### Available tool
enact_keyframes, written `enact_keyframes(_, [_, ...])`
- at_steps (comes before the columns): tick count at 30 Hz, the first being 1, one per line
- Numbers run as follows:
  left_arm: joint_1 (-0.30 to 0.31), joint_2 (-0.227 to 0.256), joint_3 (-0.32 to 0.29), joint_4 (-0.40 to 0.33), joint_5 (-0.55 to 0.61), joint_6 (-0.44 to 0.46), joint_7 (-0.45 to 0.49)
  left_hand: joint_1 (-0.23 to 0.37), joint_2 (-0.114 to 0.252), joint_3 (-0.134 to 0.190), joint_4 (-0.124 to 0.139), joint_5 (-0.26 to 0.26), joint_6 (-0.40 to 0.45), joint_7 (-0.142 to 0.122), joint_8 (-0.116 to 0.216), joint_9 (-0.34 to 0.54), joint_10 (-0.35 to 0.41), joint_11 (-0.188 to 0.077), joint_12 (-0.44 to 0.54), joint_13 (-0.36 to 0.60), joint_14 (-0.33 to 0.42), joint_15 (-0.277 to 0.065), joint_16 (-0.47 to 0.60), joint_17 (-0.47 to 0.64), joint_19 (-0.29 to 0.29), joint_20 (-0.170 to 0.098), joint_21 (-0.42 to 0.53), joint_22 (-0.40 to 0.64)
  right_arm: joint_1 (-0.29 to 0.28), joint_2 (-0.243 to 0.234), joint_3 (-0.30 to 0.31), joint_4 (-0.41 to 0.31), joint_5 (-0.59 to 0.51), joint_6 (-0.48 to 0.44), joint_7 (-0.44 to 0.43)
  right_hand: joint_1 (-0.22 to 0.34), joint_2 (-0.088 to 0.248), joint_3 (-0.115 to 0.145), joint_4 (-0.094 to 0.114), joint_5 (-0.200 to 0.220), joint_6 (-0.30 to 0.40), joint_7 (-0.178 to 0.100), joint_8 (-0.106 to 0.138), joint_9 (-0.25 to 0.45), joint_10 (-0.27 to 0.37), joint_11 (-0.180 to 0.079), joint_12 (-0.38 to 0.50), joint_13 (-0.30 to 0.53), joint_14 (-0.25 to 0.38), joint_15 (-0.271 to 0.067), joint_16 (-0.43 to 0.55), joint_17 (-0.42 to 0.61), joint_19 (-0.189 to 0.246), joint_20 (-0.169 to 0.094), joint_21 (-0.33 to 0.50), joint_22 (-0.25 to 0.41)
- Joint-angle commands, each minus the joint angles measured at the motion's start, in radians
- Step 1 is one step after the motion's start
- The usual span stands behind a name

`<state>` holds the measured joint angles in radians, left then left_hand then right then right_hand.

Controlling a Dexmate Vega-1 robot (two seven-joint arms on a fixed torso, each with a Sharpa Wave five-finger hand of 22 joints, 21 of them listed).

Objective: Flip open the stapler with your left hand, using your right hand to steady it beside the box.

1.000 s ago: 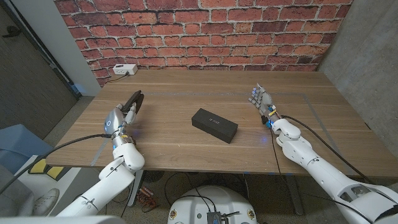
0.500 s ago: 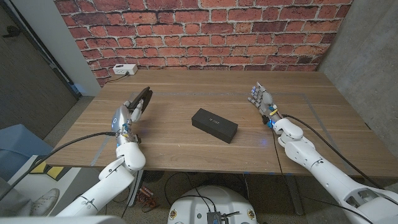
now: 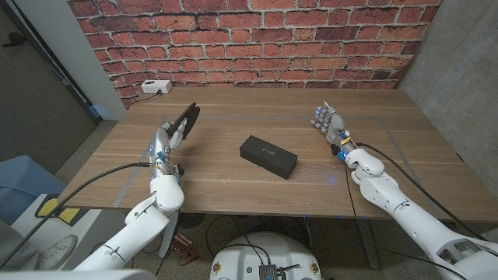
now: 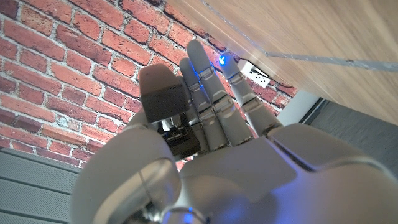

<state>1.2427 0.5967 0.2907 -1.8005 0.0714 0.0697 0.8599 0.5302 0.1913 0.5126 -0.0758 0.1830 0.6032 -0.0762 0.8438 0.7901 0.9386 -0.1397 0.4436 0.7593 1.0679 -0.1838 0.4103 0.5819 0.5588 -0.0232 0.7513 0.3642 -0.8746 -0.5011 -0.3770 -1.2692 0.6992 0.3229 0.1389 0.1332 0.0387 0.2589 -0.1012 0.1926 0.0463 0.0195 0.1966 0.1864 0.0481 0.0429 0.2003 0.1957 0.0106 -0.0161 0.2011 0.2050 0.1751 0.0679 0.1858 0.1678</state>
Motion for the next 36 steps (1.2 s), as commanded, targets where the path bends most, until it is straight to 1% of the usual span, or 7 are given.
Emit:
enact_keyframes(1, [-0.032, -0.033, 0.017, 0.018, -0.054, -0.086, -0.085, -0.008, 0.005, 0.225, 0.221, 0.005, 0.019, -0.027, 0.008, 0.240, -0.001, 0.009, -0.005, 0.000, -0.009, -0.032, -0.004, 0.006, -0.010, 0.002, 0.012, 0.002, -0.011, -0.027, 0.023, 0.005, 0.027, 0.021, 0.052, 0.007, 0.008, 0.003, -0.005, -0.003, 0.000, 0.001, -0.001, 0.002, 0.005, -0.001, 0.000, 0.002, -0.001, -0.005, 0.009, 0.001, 0.001, 0.007, 0.004, 0.003])
enact_keyframes(12, [-0.073, -0.044, 0.037, 0.046, -0.093, -0.111, -0.155, -0.020, 0.004, 0.223, 0.224, 0.005, 0.019, -0.039, 0.018, 0.246, -0.004, 0.004, -0.010, -0.001, -0.015, -0.032, -0.010, 0.010, -0.024, 0.002, 0.019, 0.001, -0.005, -0.042, 0.025, 0.018, 0.026, 0.018, 0.071, 0.009, 0.010, 0.003, -0.007, -0.003, 0.000, 0.001, -0.001, 0.002, 0.004, -0.002, 0.000, 0.002, -0.001, -0.004, 0.009, 0.000, 0.001, 0.008, 0.004, 0.003])
enact_keyframes(15, [-0.082, -0.046, 0.043, 0.042, -0.090, -0.096, -0.160, -0.022, 0.004, 0.223, 0.224, 0.005, 0.019, -0.039, 0.019, 0.247, -0.003, 0.004, -0.011, -0.001, -0.017, -0.032, -0.012, 0.011, -0.024, 0.001, 0.022, 0.000, -0.002, -0.043, 0.027, 0.022, 0.027, 0.021, 0.075, 0.010, 0.011, 0.003, -0.007, -0.003, 0.000, 0.002, -0.001, 0.002, 0.004, -0.001, 0.000, 0.002, -0.001, -0.004, 0.009, 0.000, 0.001, 0.008, 0.004, 0.003])
enact_keyframes(19, [-0.096, -0.054, 0.048, 0.054, -0.101, -0.114, -0.171, -0.024, 0.003, 0.222, 0.224, 0.005, 0.019, -0.039, 0.020, 0.246, -0.001, 0.003, -0.012, -0.003, -0.016, -0.032, -0.013, 0.012, -0.025, 0.000, 0.024, 0.000, -0.001, -0.042, 0.030, 0.025, 0.032, 0.025, 0.082, 0.011, 0.011, 0.003, -0.007, -0.003, 0.000, 0.002, -0.001, 0.002, 0.006, 0.002, 0.000, 0.002, -0.001, -0.004, 0.009, 0.000, 0.001, 0.008, 0.004, 0.003])
enact_keyframes(21, [-0.100, -0.058, 0.048, 0.045, -0.109, -0.094, -0.174, -0.026, 0.003, 0.222, 0.224, 0.005, 0.021, -0.037, 0.021, 0.245, 0.000, 0.002, -0.012, -0.003, -0.014, -0.033, -0.012, 0.013, -0.025, 0.000, 0.026, 0.000, 0.000, -0.041, 0.030, 0.029, 0.034, 0.028, 0.091, 0.011, 0.011, 0.003, -0.008, -0.003, 0.000, 0.002, -0.001, 0.002, 0.006, 0.000, 0.000, 0.002, -0.001, -0.004, 0.009, 0.000, 0.001, 0.008, 0.004, 0.003])
enact_keyframes(25, [-0.108, -0.057, 0.050, 0.042, -0.125, -0.102, -0.193, -0.031, 0.004, 0.223, 0.223, 0.005, 0.031, -0.029, 0.026, 0.240, 0.013, 0.007, -0.011, -0.008, 0.002, -0.033, -0.008, 0.015, -0.025, -0.002, 0.033, -0.002, 0.003, -0.038, 0.030, 0.039, 0.038, 0.041, 0.108, 0.012, 0.013, 0.004, -0.008, -0.003, -0.001, 0.002, -0.001, 0.002, 0.005, 0.000, 0.000, 0.002, -0.001, -0.003, 0.009, 0.000, 0.002, 0.008, 0.004, 0.003])
enact_keyframes(36, [-0.147, -0.071, 0.081, 0.044, -0.163, -0.111, -0.252, -0.042, 0.003, 0.226, 0.221, 0.005, 0.031, -0.033, 0.038, 0.248, 0.019, 0.003, -0.011, 0.000, 0.007, -0.033, -0.009, 0.020, -0.027, -0.004, 0.047, -0.006, 0.006, -0.040, 0.033, 0.059, 0.043, 0.066, 0.146, 0.016, 0.017, 0.005, -0.009, -0.003, -0.001, -0.003, -0.001, 0.002, 0.006, -0.006, 0.000, 0.002, -0.001, -0.003, 0.009, 0.000, -0.001, 0.011, 0.004, 0.003])
